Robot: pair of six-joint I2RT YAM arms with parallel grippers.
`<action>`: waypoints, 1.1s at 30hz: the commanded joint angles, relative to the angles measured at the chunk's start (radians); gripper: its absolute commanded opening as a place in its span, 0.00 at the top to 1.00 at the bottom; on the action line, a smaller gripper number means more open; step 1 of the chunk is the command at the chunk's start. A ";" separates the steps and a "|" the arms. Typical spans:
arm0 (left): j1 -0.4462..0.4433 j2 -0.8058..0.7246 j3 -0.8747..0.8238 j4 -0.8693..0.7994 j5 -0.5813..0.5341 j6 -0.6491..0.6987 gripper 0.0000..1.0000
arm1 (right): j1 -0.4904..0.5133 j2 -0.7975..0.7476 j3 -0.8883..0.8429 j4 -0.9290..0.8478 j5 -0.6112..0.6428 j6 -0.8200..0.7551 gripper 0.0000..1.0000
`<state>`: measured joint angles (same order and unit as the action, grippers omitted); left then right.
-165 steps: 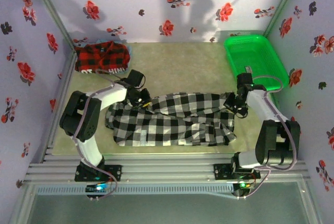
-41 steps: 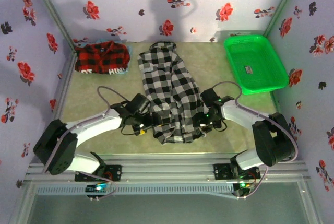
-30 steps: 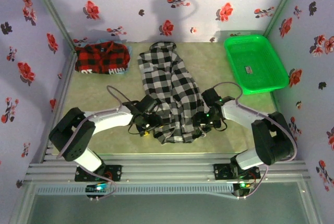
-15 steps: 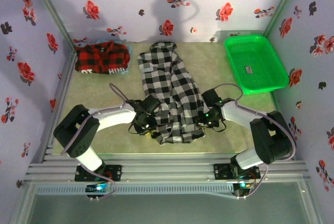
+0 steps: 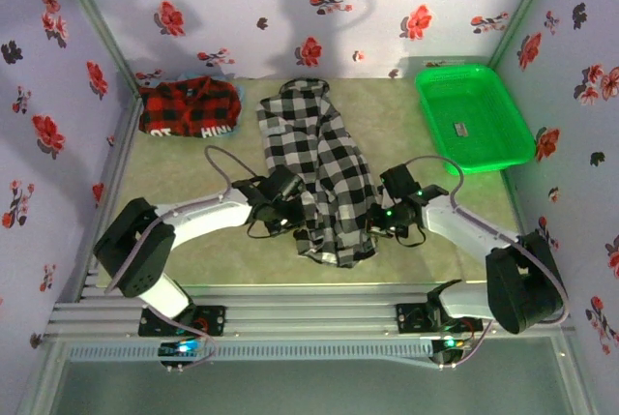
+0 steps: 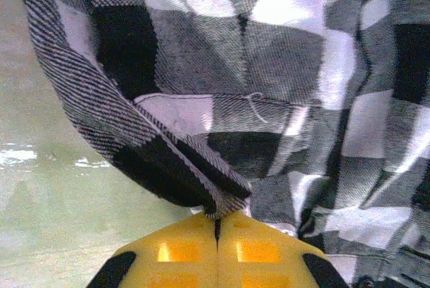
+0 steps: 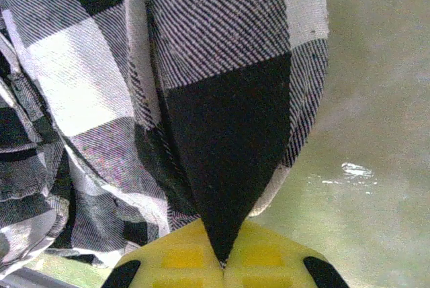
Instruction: Fold and stack the long sleeve shirts
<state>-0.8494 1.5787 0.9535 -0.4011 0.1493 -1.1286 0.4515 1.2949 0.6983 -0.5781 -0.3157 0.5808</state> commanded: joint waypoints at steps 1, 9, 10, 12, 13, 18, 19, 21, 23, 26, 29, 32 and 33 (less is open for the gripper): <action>-0.002 -0.090 -0.011 -0.025 -0.014 0.015 1.00 | 0.006 -0.030 0.035 -0.080 -0.010 0.031 0.98; 0.078 -0.213 -0.036 -0.026 -0.013 0.005 1.00 | -0.008 -0.005 0.183 -0.154 0.005 0.018 1.00; 0.091 -0.213 -0.026 -0.018 -0.008 0.007 1.00 | -0.013 0.012 0.212 -0.162 0.001 0.012 1.00; 0.118 -0.205 -0.003 -0.003 0.004 0.013 1.00 | -0.027 0.046 0.267 -0.170 -0.013 0.006 1.00; 0.133 -0.199 0.010 0.006 0.009 0.016 1.00 | -0.036 0.068 0.295 -0.172 -0.023 0.004 1.00; 0.200 -0.186 0.043 0.028 0.023 0.027 1.00 | -0.078 0.170 0.436 -0.191 -0.038 -0.029 1.00; 0.215 -0.186 0.046 0.028 0.025 0.030 1.00 | -0.089 0.193 0.465 -0.196 -0.043 -0.038 1.00; 0.247 -0.187 0.046 0.035 0.033 0.033 1.00 | -0.110 0.240 0.523 -0.206 -0.058 -0.053 1.00; 0.279 -0.186 0.046 0.047 0.050 0.037 1.00 | -0.132 0.294 0.580 -0.219 -0.073 -0.069 1.00; 0.318 -0.177 0.048 0.048 0.062 0.051 1.00 | -0.161 0.366 0.654 -0.229 -0.094 -0.086 1.00; 0.349 -0.167 0.046 0.049 0.068 0.062 1.00 | -0.183 0.435 0.732 -0.245 -0.108 -0.101 1.00; 0.371 -0.157 0.039 0.057 0.071 0.067 1.00 | -0.196 0.508 0.820 -0.277 -0.117 -0.118 1.00; 0.378 -0.154 0.038 0.064 0.074 0.066 1.00 | -0.197 0.528 0.842 -0.285 -0.122 -0.122 1.00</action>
<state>-0.4908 1.4120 0.9737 -0.3580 0.2108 -1.0927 0.2672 1.7790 1.4727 -0.8089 -0.4129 0.4973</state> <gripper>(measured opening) 0.054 0.066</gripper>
